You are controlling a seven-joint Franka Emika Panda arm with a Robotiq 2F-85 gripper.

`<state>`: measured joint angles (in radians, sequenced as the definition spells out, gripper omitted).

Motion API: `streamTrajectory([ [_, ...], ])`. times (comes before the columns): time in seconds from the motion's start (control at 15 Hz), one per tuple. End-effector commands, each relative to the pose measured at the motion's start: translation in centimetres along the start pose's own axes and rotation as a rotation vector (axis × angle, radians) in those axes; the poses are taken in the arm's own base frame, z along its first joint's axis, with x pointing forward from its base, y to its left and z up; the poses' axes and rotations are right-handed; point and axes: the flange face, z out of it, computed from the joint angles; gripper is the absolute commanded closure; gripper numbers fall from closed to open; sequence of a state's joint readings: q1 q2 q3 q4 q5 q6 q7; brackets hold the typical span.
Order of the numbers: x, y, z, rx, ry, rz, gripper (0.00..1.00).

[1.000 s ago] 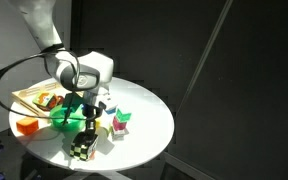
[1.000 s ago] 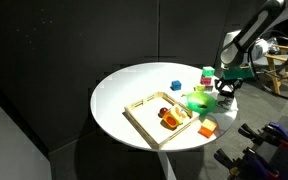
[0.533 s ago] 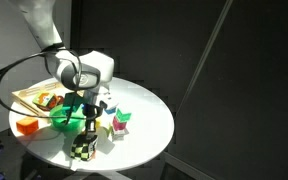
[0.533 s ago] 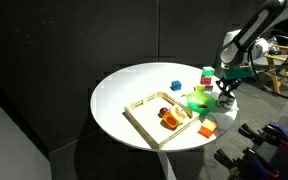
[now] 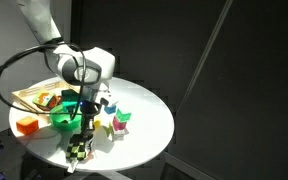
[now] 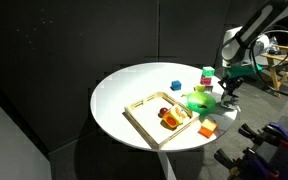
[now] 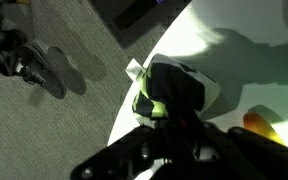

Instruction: Put the black soft cube on the green block

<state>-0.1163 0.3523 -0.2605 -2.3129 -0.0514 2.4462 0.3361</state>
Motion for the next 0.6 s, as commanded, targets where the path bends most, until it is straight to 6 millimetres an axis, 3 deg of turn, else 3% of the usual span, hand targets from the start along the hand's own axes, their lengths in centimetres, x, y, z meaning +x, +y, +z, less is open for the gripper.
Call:
streamTrajectory([
  [0.0, -0.7, 0.5, -2.4, -0.005, 0.01, -0.063, 0.96],
  [0.53, -1.3, 0.6, -6.1, -0.001, 0.076, -0.254, 0.96],
])
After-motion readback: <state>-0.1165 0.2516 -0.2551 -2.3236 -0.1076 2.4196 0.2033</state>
